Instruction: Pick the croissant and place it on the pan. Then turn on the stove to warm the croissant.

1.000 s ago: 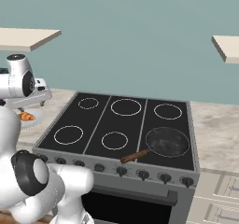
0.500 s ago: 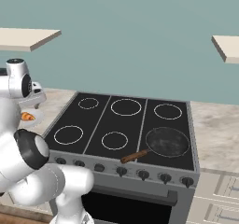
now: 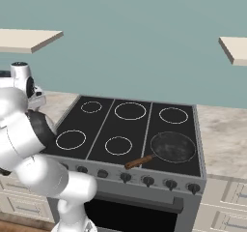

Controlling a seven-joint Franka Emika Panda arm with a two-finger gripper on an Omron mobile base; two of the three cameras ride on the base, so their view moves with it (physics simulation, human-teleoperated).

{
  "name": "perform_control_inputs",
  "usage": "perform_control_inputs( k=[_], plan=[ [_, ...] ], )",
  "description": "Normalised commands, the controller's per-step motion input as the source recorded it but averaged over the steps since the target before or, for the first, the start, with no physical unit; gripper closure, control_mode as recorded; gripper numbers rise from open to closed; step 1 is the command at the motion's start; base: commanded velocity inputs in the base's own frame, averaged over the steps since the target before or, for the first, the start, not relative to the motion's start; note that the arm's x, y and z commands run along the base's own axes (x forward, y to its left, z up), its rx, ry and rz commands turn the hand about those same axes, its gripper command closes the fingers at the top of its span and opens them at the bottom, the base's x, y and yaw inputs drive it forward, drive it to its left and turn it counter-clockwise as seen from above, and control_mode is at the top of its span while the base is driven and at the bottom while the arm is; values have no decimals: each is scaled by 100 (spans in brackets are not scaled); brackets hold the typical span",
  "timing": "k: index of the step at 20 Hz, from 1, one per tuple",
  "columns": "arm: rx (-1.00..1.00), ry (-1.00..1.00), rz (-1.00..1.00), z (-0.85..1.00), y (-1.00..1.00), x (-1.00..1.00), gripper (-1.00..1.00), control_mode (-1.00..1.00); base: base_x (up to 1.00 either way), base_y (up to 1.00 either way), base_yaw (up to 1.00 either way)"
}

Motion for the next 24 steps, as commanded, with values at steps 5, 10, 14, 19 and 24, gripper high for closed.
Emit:
perform_control_inputs(
  k=[5,10,14,19,24],
  plan=[
    [-2,-1,13,-23,31,11,-100,-100,0,0,0],
    [0,0,13,-25,23,19,-100,-100,0,0,0],
    [0,0,13,-25,22,19,-100,-100,0,0,0],
    [0,0,12,-26,22,21,-100,-100,0,0,0],
    [0,0,11,-24,18,23,-100,-100,0,0,0]
  ],
)
